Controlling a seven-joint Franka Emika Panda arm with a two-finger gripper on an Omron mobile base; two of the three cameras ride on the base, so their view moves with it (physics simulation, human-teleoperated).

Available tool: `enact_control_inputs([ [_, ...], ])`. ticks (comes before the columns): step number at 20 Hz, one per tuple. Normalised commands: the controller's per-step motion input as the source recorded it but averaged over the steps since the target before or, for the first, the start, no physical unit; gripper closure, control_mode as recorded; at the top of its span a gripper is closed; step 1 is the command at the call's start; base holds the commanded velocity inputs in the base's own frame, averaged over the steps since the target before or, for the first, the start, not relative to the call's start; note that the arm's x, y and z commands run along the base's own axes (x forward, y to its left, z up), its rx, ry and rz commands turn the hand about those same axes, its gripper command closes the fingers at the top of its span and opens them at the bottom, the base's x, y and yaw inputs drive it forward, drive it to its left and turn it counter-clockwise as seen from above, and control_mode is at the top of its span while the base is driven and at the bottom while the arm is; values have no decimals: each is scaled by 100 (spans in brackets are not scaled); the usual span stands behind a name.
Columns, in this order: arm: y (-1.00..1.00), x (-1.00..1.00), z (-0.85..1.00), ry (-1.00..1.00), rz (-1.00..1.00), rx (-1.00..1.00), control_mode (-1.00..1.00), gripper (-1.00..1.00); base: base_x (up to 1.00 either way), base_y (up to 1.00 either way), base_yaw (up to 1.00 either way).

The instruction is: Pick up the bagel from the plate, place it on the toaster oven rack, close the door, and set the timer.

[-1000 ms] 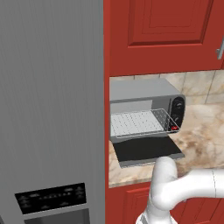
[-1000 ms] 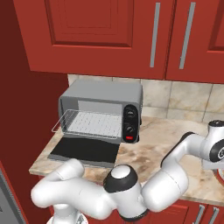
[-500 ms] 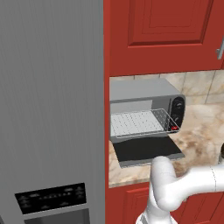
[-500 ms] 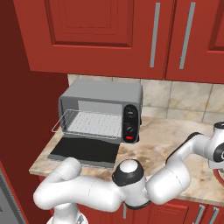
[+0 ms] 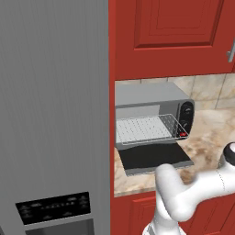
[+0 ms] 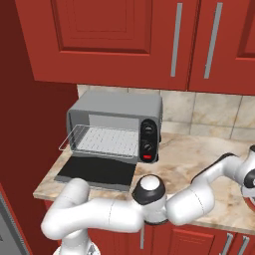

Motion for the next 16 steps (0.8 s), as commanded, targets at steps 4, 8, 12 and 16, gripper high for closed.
enact_control_inputs([
  [4, 0, 0, -36, 0, 1, 0, -100, -100, 0, 0, 0],
  [8, 0, 0, -41, 1, 0, 0, -100, -100, 0, 0, 0],
  [12, 16, 0, -46, 4, 0, 0, -100, 100, 0, 0, 0],
  [16, 31, 0, -46, 7, 0, 0, -100, 100, 0, 0, 0],
])
